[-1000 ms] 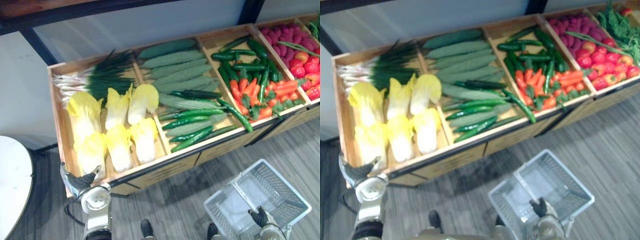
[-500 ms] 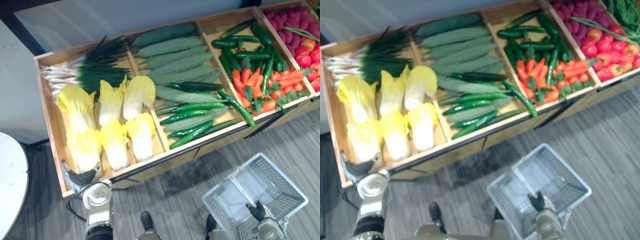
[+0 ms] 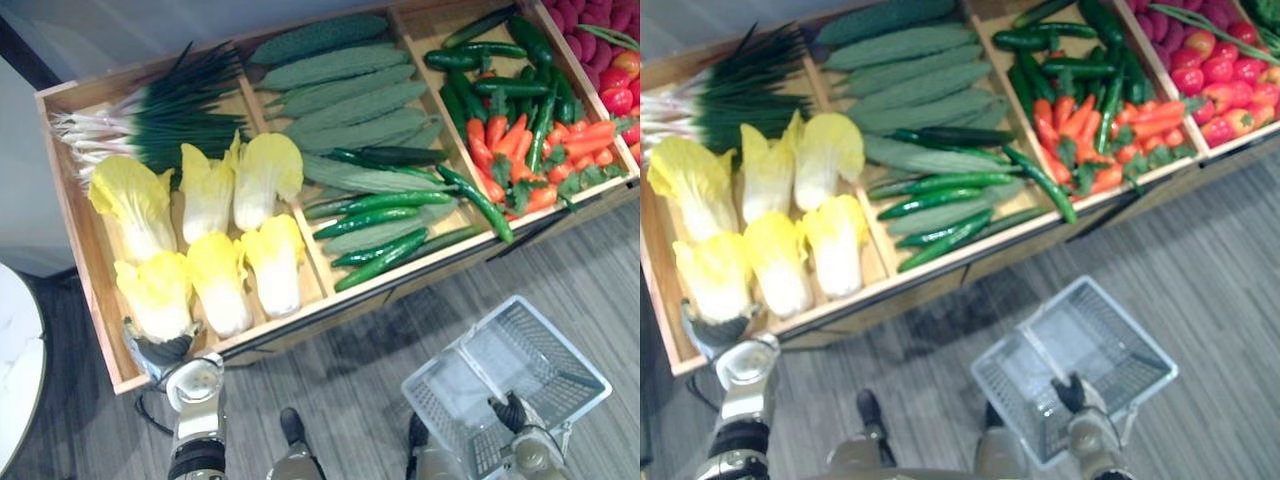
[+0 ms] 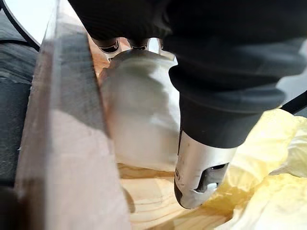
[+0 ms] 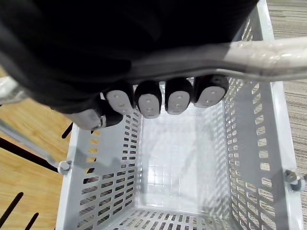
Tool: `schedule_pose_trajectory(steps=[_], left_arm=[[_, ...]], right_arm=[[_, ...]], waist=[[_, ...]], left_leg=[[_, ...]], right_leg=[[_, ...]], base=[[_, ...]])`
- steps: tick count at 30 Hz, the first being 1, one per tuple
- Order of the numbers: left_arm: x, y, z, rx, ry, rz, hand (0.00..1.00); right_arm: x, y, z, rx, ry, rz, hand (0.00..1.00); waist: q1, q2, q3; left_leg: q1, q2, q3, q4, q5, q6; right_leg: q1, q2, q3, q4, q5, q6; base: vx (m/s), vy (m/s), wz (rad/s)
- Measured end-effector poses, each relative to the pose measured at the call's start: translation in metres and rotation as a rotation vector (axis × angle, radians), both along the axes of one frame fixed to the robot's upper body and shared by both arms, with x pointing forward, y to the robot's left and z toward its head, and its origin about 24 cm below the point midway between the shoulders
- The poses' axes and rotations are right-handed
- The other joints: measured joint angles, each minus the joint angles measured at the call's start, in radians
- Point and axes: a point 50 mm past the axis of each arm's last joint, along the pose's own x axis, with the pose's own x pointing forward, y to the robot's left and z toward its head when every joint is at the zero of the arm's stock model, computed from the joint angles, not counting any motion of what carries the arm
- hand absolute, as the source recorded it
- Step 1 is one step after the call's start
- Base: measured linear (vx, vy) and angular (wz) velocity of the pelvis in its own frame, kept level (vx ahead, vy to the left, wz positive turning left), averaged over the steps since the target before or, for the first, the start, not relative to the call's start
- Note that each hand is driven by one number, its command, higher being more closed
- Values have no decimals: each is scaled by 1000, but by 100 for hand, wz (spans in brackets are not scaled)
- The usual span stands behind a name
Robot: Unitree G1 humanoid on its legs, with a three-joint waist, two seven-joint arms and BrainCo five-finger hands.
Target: Pick vegetable in the basket
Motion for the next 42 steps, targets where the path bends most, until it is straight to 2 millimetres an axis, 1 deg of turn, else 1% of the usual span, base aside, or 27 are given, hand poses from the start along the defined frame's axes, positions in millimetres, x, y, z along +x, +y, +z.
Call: schedule_pose_trajectory(steps=[5,7,9,10,14,19,28,32,36,37,40,42], left_arm=[[1,5,0,8,12,3,0],[2,9,-2,17,42,7,0],[4,9,-2,17,45,7,0],[4,9,-4,15,54,12,100],[8,8,-5,26,77,9,100],[9,15,-5,69,118,10,100],[14,24,-6,44,146,18,100],[16,28,-5,10,126,23,100],[12,30,-6,-57,55,62,100],[12,30,-5,-67,43,67,100],[12,29,-3,-141,-58,110,100],[12,30,1,-204,-165,157,100]], right_arm=[[2,3,0,0,-4,21,100],[4,3,1,-2,-9,27,100],[5,3,2,-9,-6,40,100],[5,1,2,-16,-5,51,100],[10,1,5,-24,-15,65,100],[13,2,7,-34,-24,106,100],[17,4,9,-37,-38,118,100],[17,4,8,-33,-35,116,100],[13,3,5,-29,-9,113,100],[12,3,4,-29,-3,110,100],[9,1,2,-27,17,91,100],[6,0,0,-26,32,77,100]], waist=[[1,-2,1],[1,-2,3],[0,-2,6],[0,1,9],[0,6,21],[1,8,25],[-1,4,31],[-6,-1,34],[-23,-7,36],[-23,-7,37],[-26,-7,36],[-26,-12,33]], left_leg=[[0,0,7,0,0,0],[1,0,20,0,0,0],[5,0,25,0,0,0],[7,0,26,0,0,0],[16,0,32,0,0,0],[17,0,50,0,0,0],[17,-1,68,0,0,1],[22,-3,67,0,1,2],[48,-5,49,-1,1,2],[50,-5,47,-1,1,2],[50,-6,24,-1,1,2],[53,-7,15,-1,2,3]], right_leg=[[-10,0,11,5,0,0],[-17,0,23,6,1,-1],[-17,0,27,6,1,-1],[-17,0,29,6,1,-1],[-20,0,40,15,1,-1],[-37,0,55,21,7,-2],[-49,3,88,-17,62,-1],[-47,3,93,-21,69,1],[-1,2,76,-34,69,2],[3,1,74,-36,69,2],[18,0,54,-38,69,2],[30,-1,43,-41,69,2]], base=[[13,2,-5],[14,6,-13],[10,4,-8],[9,2,-5],[-2,5,-8],[-22,8,-10],[-50,12,-12],[-35,3,-3],[15,-1,10],[28,-2,15],[26,-4,15],[33,-3,14]])
